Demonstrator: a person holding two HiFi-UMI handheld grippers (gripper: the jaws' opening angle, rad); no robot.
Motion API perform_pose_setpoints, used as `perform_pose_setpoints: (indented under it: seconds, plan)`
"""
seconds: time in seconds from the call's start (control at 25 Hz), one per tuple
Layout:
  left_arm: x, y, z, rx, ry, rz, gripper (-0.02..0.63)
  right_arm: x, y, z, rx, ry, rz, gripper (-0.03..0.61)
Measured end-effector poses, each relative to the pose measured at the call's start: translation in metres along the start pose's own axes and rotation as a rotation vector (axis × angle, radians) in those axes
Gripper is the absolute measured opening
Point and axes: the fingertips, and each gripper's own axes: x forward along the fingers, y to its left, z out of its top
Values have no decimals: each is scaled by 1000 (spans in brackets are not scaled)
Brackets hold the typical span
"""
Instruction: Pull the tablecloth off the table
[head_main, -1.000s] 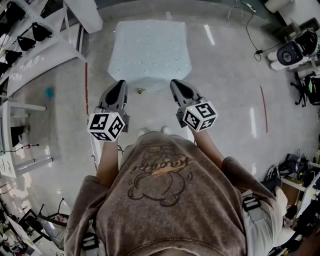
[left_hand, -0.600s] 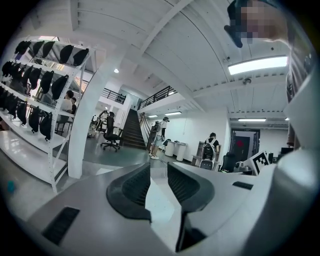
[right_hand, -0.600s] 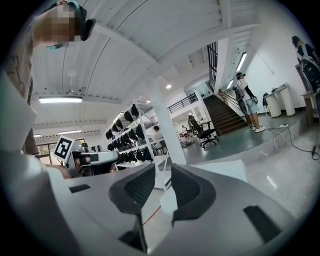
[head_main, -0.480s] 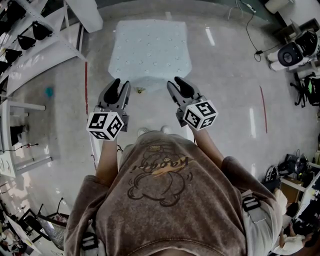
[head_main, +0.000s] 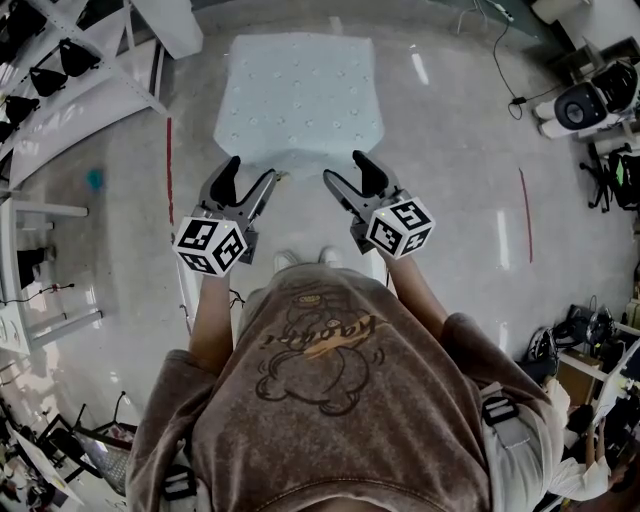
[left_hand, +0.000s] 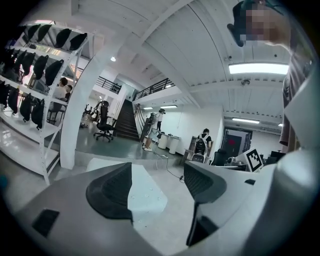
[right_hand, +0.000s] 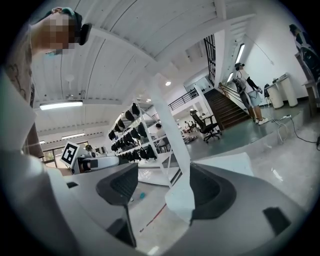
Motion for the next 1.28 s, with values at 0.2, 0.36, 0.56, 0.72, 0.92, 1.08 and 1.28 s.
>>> perform_pose_setpoints:
  seconds: [0.2,0.36,0.56,0.72,0.92,1.08,1.28]
  plan:
    - [4,6,-13,-23,31,13,314,0,-5,-5,-4,3,-6,305]
    - [8,17,-32,-37,58,30,314,5,-12,-24,6,28,-3,304]
    - [12,34,-55,-65,73,57,313,9,-32,-53,38,67,-22,305]
    - [19,52,-69,-79,86,63,314,15,-50,-75,58,96,-46,305]
    - [34,71,-94,-88,120,62,314,22,-76,-106,79,141,-77,307]
    - [47,90,-124,-109,148,76,314,27,-100,-140,102,178,-107,311]
    - [64,119,-168,-148,190,73,314,42,-129,-178,134,183,-155,311]
